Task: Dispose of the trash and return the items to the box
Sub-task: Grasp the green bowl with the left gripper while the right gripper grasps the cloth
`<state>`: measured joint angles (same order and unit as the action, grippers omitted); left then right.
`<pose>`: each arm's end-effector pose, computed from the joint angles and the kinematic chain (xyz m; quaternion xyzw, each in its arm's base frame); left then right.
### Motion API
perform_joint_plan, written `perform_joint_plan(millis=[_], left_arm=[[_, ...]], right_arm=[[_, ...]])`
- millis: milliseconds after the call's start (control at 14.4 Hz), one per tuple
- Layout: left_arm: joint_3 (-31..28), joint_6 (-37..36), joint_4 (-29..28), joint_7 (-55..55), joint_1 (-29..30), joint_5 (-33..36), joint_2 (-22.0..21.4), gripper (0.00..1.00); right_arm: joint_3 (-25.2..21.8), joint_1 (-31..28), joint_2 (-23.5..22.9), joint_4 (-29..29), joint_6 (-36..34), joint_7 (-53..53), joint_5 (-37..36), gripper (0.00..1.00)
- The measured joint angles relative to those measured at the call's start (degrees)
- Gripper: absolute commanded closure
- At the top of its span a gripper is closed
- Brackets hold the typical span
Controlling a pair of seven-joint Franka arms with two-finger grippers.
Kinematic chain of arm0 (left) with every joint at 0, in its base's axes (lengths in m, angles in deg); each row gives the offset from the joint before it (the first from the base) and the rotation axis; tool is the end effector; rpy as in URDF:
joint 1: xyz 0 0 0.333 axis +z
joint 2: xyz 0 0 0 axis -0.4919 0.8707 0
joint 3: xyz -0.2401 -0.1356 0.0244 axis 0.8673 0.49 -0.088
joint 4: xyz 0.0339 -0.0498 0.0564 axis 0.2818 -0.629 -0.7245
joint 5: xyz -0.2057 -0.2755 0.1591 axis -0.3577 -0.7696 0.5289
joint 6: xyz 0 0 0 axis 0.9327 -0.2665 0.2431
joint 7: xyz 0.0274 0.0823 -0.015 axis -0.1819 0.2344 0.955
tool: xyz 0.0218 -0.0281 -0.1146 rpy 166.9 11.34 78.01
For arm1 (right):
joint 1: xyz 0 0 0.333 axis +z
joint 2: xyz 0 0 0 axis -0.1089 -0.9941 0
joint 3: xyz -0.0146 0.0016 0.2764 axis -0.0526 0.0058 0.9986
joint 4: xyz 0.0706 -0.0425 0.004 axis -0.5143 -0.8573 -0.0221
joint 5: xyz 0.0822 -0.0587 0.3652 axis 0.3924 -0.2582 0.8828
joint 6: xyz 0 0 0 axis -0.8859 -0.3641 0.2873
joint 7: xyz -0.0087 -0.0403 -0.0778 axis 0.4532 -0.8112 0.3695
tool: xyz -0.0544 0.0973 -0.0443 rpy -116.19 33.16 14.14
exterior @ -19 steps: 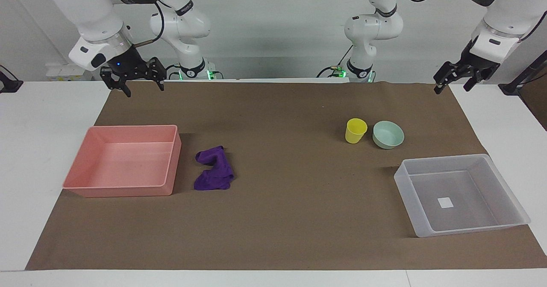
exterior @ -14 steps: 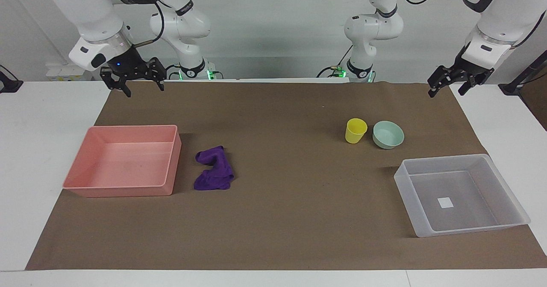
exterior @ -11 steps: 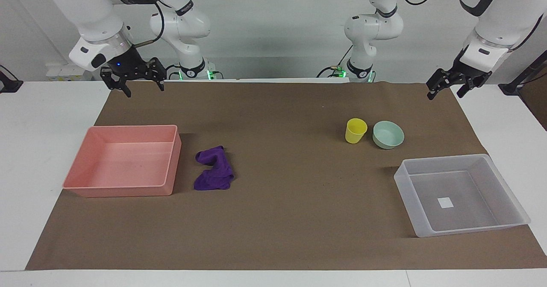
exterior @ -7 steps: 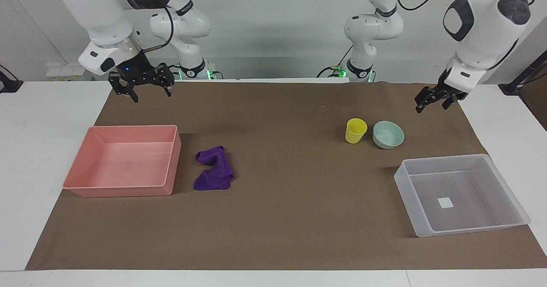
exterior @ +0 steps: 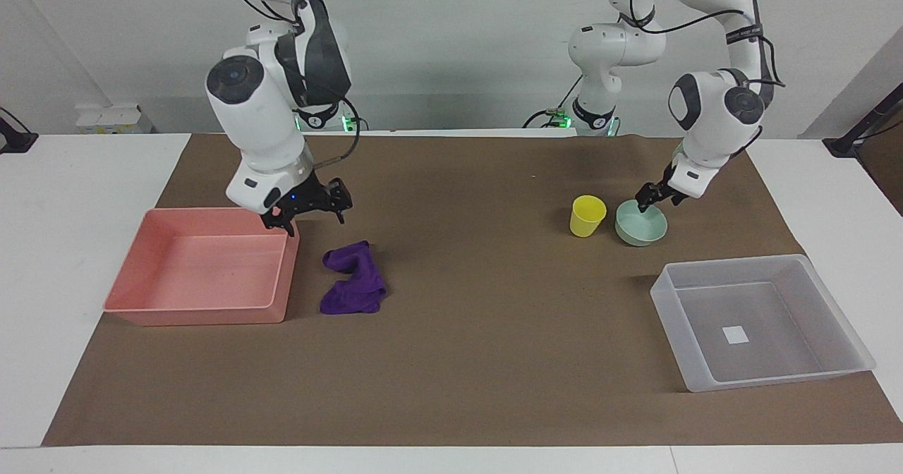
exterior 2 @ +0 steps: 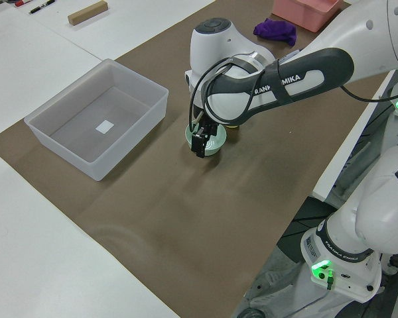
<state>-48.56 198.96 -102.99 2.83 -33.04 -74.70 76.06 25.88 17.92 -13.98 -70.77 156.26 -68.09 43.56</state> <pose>0.4288 -0.0127 0.2784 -0.9971 -0.0630 0.0432 0.0051 0.5778 0.1353 0.4032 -0.9905 -0.1345 0.0081 0.0268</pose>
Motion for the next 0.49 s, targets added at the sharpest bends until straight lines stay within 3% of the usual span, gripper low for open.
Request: perform_joint_plan(millis=[348,417,487], left_arm=[[0.12,2.08,-0.19,0.34,-0.04,0.0,2.11,1.0],[0.11,1.47,0.92,0.39,-0.03,0.0,2.24,1.0],[0.06,-1.12,3.17,0.35,0.02,0.0,2.56,1.0]], right_arm=[[0.03,3.41,-7.73,-3.39,11.41,-2.27,0.0,0.03],[0.03,3.79,-8.9,-4.12,13.55,-2.53,0.0,0.07],[0.03,3.97,-9.82,-5.17,15.97,-2.58,0.0,0.24]])
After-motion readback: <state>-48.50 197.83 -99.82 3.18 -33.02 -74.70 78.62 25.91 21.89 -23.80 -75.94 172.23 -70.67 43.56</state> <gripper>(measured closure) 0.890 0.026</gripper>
